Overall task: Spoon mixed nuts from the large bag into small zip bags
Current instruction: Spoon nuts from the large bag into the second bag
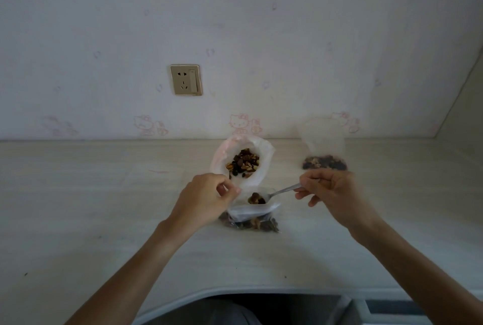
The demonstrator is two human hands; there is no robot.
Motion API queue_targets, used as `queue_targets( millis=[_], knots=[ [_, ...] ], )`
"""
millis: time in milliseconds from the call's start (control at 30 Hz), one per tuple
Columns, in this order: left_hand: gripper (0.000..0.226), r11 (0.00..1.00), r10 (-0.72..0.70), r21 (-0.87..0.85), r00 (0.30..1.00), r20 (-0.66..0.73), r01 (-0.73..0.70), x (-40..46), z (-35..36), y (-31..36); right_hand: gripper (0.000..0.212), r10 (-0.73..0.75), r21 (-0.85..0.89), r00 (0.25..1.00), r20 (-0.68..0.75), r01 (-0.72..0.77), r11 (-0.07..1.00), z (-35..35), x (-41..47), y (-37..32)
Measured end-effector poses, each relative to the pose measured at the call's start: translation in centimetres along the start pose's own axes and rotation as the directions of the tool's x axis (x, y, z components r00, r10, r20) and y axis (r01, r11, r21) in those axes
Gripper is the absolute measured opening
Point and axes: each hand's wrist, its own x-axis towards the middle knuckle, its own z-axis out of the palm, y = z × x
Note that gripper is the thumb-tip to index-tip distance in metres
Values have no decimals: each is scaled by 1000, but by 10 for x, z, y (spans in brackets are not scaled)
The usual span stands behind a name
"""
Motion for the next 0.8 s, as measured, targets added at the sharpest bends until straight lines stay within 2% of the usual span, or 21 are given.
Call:
queue_targets(
  millis=[67,133,233,300,367,433,567,633,733,800],
  knots=[
    [10,999,17,-31,1000,-18,-17,0,2,0,13,-136,-190,990,18,137,972,2,-4,-4],
    [6,997,31,-75,999,-34,-33,-1,2,0,10,-318,-382,943,99,331,863,0,-11,-12],
    [6,987,20,-157,999,-46,-27,-1,-1,0,17,-569,-568,757,322,635,523,-5,-21,-27],
    [8,980,13,-197,999,-46,-22,-3,-3,-1,20,-624,-592,635,456,739,320,-7,-25,-34],
    [9,973,4,-230,999,-32,-11,-5,-6,-4,22,-627,-595,582,517,771,225,-9,-27,-38],
    [11,973,9,-231,1000,-9,-10,-5,-7,-6,23,-633,-592,600,489,761,264,-11,-29,-39],
    [8,984,-4,-177,1000,-6,3,-1,-8,-7,20,-579,-520,785,221,597,611,-13,-23,-38],
    [11,986,-13,-168,1000,-11,11,2,-8,-7,15,-531,-458,842,97,511,727,-12,-14,-33],
    [19,985,-32,-172,994,-101,14,10,-8,-9,6,-355,-214,935,-4,346,914,-7,2,-22],
    [22,982,-81,-186,975,-208,42,17,-8,-12,7,-242,-44,970,-27,240,970,-2,13,-18]
  ],
)
